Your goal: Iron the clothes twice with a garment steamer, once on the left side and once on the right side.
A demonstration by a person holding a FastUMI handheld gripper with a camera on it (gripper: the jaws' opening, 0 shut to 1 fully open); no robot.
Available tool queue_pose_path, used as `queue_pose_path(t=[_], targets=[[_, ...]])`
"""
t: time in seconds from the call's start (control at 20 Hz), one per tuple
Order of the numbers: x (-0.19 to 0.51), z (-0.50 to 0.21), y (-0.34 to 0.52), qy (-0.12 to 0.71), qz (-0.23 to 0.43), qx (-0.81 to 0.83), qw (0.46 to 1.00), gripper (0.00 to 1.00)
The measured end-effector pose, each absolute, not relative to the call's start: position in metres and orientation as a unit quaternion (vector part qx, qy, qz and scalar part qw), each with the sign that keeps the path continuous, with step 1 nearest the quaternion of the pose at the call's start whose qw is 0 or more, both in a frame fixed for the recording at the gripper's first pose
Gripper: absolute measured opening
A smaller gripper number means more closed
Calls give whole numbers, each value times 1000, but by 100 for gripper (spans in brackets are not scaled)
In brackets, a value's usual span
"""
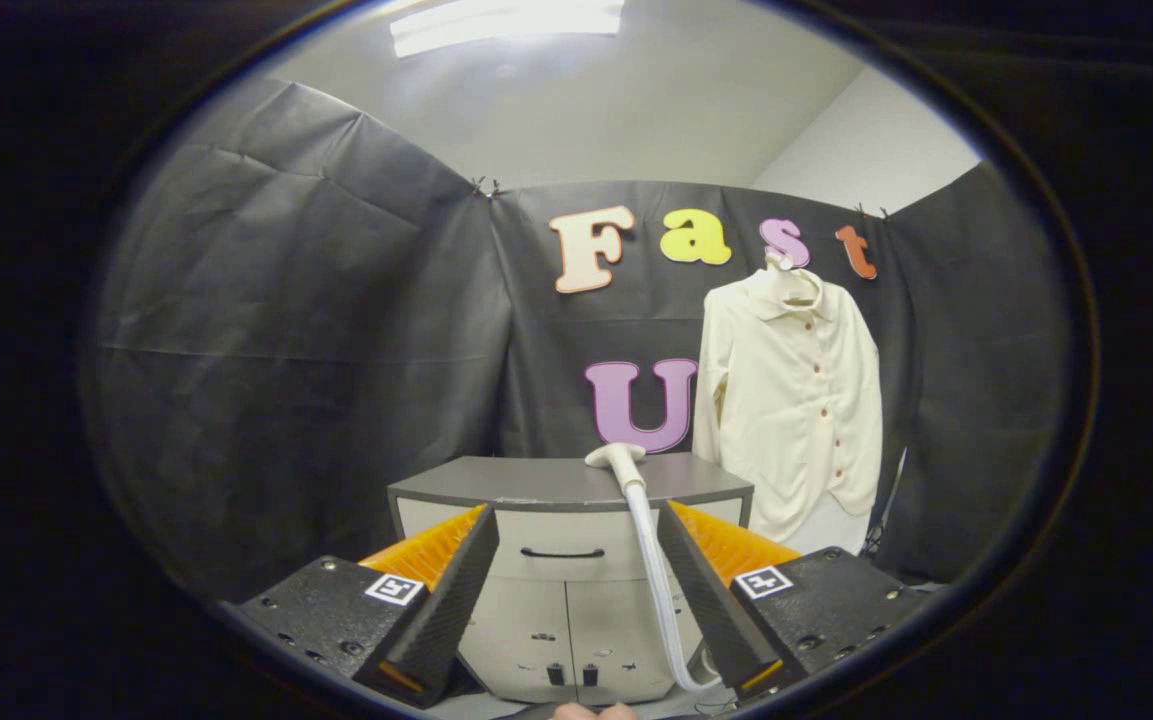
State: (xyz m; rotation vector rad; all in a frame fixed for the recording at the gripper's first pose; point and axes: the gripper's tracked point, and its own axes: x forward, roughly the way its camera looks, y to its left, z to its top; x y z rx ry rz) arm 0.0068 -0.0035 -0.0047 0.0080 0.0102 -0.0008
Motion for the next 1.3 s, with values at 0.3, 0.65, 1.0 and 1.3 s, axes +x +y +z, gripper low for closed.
queue_pose_path(t=[0.3, 0.65, 1.0, 1.3], targets=[[16, -5, -6, 7, -2, 4, 1000, 97], [51, -8, -14, 10, -7, -1, 1000, 97], [102, -16, -28, 19, -12, -2, 1000, 97], [149, -31, -35, 38, -11, 2, 999, 97]])
